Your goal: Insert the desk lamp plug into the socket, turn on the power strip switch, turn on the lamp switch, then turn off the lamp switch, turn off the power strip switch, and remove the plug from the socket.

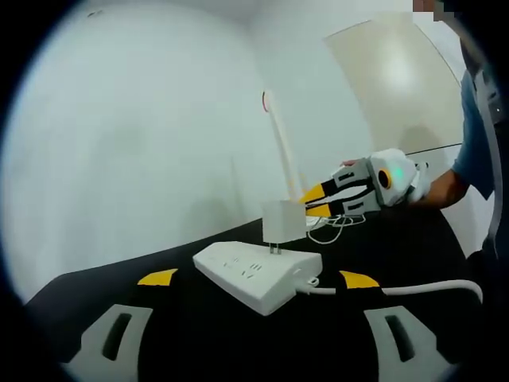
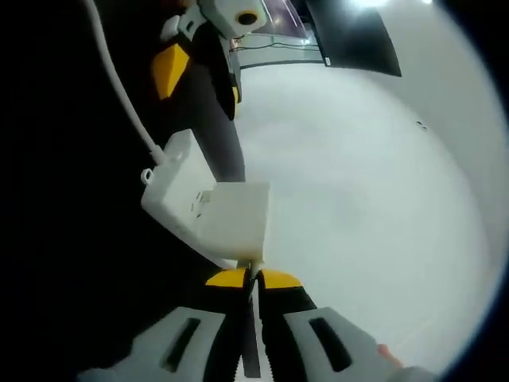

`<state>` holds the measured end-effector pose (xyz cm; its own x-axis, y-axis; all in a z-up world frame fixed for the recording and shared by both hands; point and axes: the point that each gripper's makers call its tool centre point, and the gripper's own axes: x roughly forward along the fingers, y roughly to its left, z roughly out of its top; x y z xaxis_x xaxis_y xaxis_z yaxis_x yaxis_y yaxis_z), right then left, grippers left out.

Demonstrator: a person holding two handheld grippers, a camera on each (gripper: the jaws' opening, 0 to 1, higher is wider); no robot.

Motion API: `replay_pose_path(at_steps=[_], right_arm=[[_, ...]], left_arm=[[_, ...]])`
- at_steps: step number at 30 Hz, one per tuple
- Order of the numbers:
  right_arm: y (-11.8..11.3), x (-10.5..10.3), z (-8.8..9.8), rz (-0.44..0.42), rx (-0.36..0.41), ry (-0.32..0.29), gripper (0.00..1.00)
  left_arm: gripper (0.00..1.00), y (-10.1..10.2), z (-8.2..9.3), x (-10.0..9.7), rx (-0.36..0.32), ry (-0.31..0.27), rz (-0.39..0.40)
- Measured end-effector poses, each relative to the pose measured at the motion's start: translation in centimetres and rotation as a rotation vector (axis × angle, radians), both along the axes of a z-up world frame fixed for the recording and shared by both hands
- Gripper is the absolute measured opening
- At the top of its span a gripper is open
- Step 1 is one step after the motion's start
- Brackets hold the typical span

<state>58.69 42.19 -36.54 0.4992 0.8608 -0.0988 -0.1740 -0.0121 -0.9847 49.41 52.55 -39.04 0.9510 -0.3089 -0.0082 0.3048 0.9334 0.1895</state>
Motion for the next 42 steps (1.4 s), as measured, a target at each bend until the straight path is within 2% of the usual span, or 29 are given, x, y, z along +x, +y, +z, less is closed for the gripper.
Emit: replay_pose_path(at_steps=[13, 15, 19, 31, 34, 38, 42], right_arm=[[-0.8, -0.7, -0.2, -0.001, -0.01, 0.011, 0.07], [-0.7, -0.6, -0.4, -0.008, -0.023, -0.014, 0.07], [-0.7, -0.5, -0.5, -0.004, -0.017, 0.003, 0.07], [-1.3, -1.1, -0.5, -0.005, -0.011, -0.003, 0.07], [-1.4, -1.4, -0.4, -0.008, -0.013, -0.025, 0.07], [-1.4, -1.6, -0.4, -0.012, -0.025, -0.056, 0.07], [-1.5, -1.8, -0.6, -0.006, -0.045, -0.087, 0.07]], left_arm=[[0.76, -0.1, 0.0, 0.0, 0.003, 0.001, -0.002], [0.76, -0.2, 0.0, 0.0, 0.004, 0.001, -0.003], [0.76, -0.1, 0.0, 0.1, 0.001, 0.0, -0.003], [0.75, 0.0, 0.0, 0.2, 0.003, 0.0, 0.0], [0.75, -0.1, -0.1, 0.2, 0.011, 0.006, 0.005], [0.72, 0.1, 0.2, 0.2, -0.002, -0.001, 0.018], [0.68, -0.2, 1.4, 0.6, -0.099, 0.002, 0.026]])
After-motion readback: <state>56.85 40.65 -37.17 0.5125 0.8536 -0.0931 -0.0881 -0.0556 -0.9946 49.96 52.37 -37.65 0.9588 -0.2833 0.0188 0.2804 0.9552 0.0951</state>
